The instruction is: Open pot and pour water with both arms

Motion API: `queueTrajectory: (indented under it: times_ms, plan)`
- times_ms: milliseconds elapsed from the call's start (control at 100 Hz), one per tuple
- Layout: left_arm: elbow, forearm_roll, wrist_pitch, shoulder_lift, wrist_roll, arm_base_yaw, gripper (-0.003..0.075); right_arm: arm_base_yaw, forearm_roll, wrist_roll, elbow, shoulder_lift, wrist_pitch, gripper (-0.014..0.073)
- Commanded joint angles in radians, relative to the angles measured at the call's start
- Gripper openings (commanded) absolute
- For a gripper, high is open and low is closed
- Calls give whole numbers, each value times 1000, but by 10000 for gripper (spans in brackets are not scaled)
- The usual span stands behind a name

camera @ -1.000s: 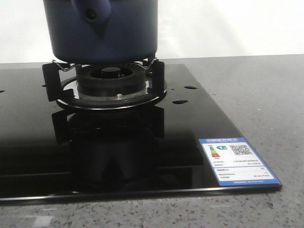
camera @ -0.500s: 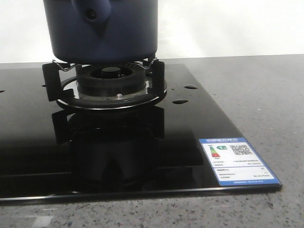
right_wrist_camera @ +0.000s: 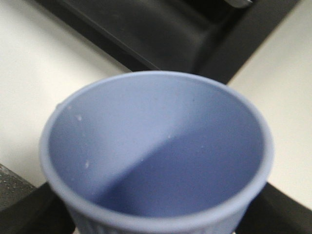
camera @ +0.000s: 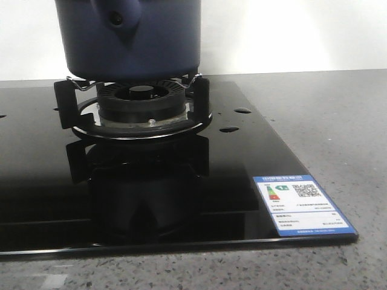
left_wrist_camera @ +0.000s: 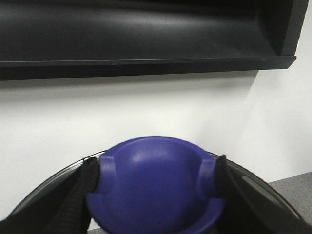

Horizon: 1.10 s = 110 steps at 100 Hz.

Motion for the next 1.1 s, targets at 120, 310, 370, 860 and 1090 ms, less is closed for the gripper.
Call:
queueTrajectory:
  times_ms: [120,310,370,860,1090]
  plan:
    - [-36,0,-107,-27,-1,3,396,-231,-9,171,165,-139,-280,357]
    - [-36,0,-107,-27,-1,3,396,-469,122,194,352,-177,-566,356]
    - [-36,0,-107,-27,-1,3,396,-531,154,194,405,-177,-641,356]
    - [-36,0,-100,-27,-1,3,396,-729,342,-68,737,-96,-948,356]
    - [-36,0,-93,-27,-1,3,396,-729,415,-168,789,15,-1054,356]
